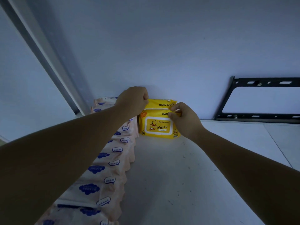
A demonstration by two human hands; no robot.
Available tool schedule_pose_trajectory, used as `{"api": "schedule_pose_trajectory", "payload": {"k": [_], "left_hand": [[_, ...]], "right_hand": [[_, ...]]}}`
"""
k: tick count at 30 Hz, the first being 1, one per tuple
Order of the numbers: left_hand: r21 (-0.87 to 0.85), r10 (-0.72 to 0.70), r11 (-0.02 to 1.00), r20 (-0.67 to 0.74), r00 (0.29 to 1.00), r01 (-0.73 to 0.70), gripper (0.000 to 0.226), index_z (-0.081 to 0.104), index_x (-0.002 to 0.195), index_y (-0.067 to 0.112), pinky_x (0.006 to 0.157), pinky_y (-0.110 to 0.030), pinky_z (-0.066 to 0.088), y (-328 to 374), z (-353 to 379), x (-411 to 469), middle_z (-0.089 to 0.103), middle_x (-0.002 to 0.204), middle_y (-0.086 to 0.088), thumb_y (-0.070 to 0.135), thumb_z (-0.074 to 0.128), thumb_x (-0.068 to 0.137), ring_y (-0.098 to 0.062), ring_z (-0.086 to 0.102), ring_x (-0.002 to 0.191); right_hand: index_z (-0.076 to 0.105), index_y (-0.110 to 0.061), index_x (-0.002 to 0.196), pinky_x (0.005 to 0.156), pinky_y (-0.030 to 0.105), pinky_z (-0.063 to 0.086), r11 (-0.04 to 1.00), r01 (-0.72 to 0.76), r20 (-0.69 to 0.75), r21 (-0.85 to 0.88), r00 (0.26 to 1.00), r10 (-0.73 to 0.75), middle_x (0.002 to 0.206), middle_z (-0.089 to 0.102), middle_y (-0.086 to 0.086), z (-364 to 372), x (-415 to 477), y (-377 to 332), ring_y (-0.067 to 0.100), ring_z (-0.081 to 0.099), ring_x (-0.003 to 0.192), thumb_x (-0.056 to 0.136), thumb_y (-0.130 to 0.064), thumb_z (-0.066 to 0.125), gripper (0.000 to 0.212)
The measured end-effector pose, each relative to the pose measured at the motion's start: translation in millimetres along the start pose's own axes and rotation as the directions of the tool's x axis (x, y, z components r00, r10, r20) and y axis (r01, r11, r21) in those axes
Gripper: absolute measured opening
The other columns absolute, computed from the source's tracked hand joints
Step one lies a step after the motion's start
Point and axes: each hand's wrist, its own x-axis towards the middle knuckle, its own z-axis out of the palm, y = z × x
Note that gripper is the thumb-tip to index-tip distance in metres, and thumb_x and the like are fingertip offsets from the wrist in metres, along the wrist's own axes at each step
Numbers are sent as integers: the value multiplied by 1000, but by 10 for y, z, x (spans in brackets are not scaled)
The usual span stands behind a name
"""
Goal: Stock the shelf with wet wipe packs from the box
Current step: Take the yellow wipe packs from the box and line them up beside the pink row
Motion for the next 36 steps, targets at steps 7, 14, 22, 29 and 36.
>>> {"api": "schedule_pose_trajectory", "payload": {"k": [7, 14, 22, 29, 36], "left_hand": [[-9, 9, 1000, 39, 999, -9, 9, 68, 99, 20, 76, -33, 49, 50, -133, -152, 63, 98, 2, 26, 65, 91, -17, 61, 89], [-57, 60, 997, 117, 991, -53, 13, 74, 93, 17, 79, -37, 56, 232, -281, -456, 70, 89, 6, 21, 61, 92, -16, 66, 86], [-247, 105, 968, 248, 963, -42, 7, 73, 90, 21, 63, -23, 51, 632, -260, -894, 72, 78, 8, 29, 73, 88, -1, 62, 67], [-305, 244, 939, 260, 934, -160, 6, 72, 84, 20, 53, -14, 40, 1281, -114, -1274, 66, 71, 4, 24, 75, 88, -1, 54, 57], [-413, 424, 872, 371, 826, -263, 6, 72, 83, 28, 55, -22, 46, 2014, 7, -2056, 70, 72, 9, 32, 73, 87, -2, 59, 59]], "right_hand": [[50, -20, 125, 68, 29, 47, 998, -46, 30, -44, 998, 47, 111, 64, 0, -204, -104, 11, 18, 63, 93, 98, -42, 59, 36], [56, -13, 132, 84, 28, 41, 988, -105, 23, -110, 994, 108, 116, 59, -2, -452, -303, 115, 16, 55, 103, 97, -42, 61, 45], [67, -19, 101, 66, 21, 44, 995, -14, 52, -101, 998, 19, 92, 65, -10, -883, -780, 285, 12, 63, 88, 93, -39, 66, 21], [73, -18, 92, 66, 25, 52, 996, -68, 66, -65, 995, 72, 94, 75, 1, -1371, -1676, 383, 18, 71, 91, 92, -31, 65, 15], [73, -23, 87, 59, 20, 48, 975, -204, -88, -90, 977, 197, 86, 75, -4, -1578, -3084, 633, 12, 70, 79, 91, -36, 64, 15]]}}
